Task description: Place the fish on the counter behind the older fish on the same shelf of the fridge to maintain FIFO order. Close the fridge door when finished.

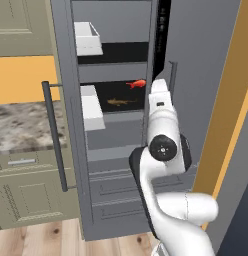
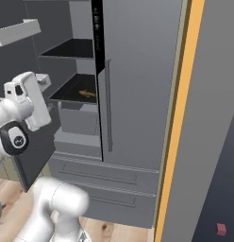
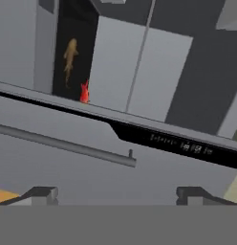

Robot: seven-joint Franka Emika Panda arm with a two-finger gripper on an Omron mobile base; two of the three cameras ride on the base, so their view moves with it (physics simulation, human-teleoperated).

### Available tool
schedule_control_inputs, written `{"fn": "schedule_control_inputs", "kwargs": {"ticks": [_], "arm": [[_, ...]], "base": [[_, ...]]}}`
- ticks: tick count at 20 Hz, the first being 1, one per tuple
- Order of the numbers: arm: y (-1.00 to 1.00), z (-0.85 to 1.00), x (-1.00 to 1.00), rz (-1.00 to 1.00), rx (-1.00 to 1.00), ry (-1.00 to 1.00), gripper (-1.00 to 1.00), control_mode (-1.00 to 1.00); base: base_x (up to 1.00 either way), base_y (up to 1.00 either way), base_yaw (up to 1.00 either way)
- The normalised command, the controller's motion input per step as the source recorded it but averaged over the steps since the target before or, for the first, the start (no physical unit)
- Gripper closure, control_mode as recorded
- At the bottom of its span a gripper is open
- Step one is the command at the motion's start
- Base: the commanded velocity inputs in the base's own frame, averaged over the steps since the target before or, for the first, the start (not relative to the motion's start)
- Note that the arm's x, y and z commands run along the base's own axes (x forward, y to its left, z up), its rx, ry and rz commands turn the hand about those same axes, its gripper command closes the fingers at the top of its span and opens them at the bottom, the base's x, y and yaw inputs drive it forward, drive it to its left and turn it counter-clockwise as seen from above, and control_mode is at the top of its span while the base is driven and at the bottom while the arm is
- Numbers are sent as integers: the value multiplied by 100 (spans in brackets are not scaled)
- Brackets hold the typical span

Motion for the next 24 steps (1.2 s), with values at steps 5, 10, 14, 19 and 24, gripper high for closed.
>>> {"fn": "schedule_control_inputs", "kwargs": {"ticks": [5, 10, 14, 19, 24], "arm": [[70, -48, -84, 6, -25, 2, -100, -100], [99, -28, -55, 2, -25, 0, -100, -100], [100, -42, -11, 1, -26, 0, -100, -100], [100, -46, 30, 1, -23, 0, -100, -100], [100, -28, 37, 0, -24, 1, -100, -100]], "base": [[0, 0, 0], [0, 0, 0], [0, 0, 0], [0, 0, 0], [0, 0, 0]]}}
